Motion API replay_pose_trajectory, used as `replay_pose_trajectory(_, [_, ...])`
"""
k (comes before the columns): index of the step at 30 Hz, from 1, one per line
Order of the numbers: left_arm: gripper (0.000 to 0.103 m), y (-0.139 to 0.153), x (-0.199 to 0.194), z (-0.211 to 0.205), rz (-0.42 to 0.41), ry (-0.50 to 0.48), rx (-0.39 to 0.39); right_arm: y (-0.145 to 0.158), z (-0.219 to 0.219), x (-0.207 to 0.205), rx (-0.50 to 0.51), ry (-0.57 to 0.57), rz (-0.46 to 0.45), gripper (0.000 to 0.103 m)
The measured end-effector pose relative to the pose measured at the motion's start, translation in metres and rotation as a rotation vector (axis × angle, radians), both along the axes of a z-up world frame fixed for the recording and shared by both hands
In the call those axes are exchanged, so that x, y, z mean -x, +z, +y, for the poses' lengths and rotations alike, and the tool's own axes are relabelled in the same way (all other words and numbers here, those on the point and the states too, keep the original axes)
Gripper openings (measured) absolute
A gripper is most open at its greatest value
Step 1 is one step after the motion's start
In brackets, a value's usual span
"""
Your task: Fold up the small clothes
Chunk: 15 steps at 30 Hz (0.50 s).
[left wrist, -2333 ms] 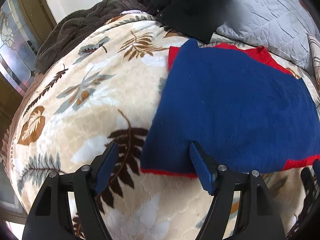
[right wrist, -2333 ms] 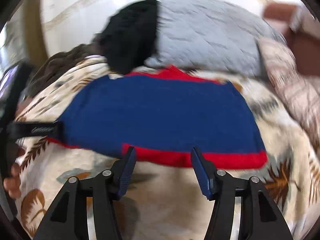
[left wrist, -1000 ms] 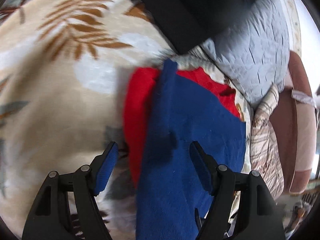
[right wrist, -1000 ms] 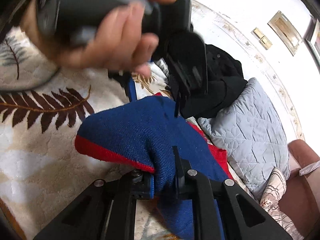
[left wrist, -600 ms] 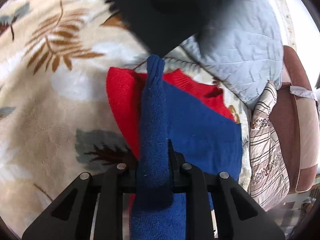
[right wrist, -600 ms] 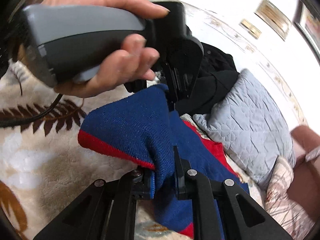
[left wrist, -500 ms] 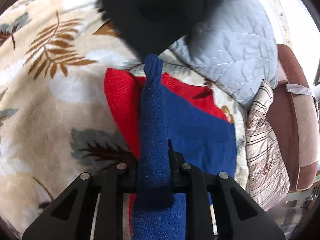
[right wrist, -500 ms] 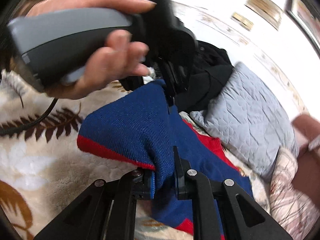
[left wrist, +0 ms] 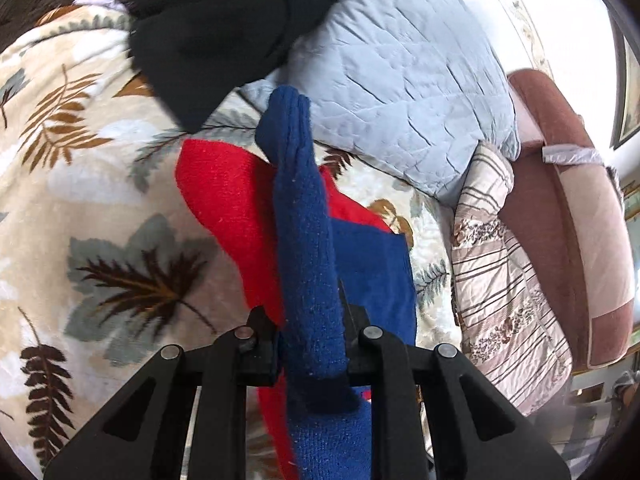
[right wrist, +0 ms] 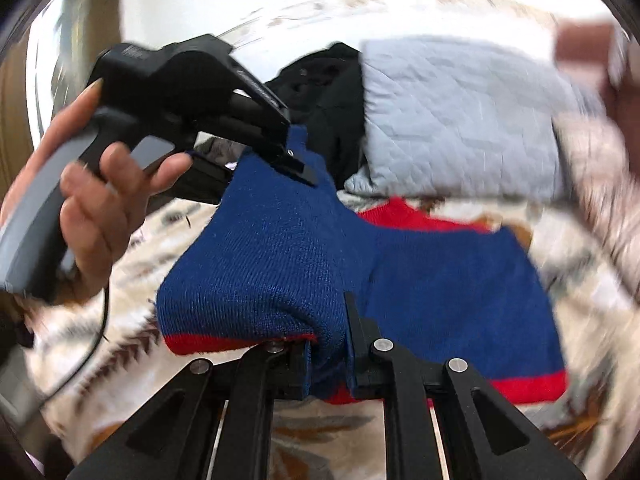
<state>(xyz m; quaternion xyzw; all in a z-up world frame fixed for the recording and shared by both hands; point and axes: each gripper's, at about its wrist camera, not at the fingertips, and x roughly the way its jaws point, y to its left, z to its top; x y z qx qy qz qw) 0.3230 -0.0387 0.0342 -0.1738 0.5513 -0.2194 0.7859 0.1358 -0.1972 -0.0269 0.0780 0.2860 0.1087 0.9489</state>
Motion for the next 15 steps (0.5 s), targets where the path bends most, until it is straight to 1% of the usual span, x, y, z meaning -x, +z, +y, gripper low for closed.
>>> replay_pose_trajectory(1, [0.016,0.002,0.001,-0.006,-0.01,-0.002,-0.019,0.001,-0.007,-0.003,-0.041,0.003,0.01,0.012])
replay_pose_trajectory(2, [0.016,0.004,0.001,-0.011,-0.022,0.0,-0.034,0.003,-0.011,-0.004,-0.058,-0.001,0.009,0.012])
replay_pose_trajectory(4, [0.016,0.007,0.0,-0.02,-0.024,0.01,-0.032,0.003,-0.021,-0.005,-0.098,-0.011,0.013,0.012])
replay_pose_trajectory(6, [0.016,0.009,0.0,-0.025,-0.024,0.014,-0.039,0.002,-0.032,-0.007,-0.175,-0.016,0.036,0.012])
replay_pose_trajectory(7, [0.016,0.009,-0.001,-0.028,-0.025,0.015,-0.045,0.001,-0.035,-0.008,-0.193,-0.019,0.043,0.012])
replay_pose_trajectory(12, [0.016,0.005,-0.002,-0.052,-0.022,0.003,-0.055,-0.012,-0.062,-0.01,-0.363,-0.049,0.112,0.012])
replay_pose_trajectory(15, [0.016,0.001,-0.002,-0.072,-0.02,-0.02,-0.061,-0.022,-0.083,-0.01,-0.458,-0.091,0.15,0.012])
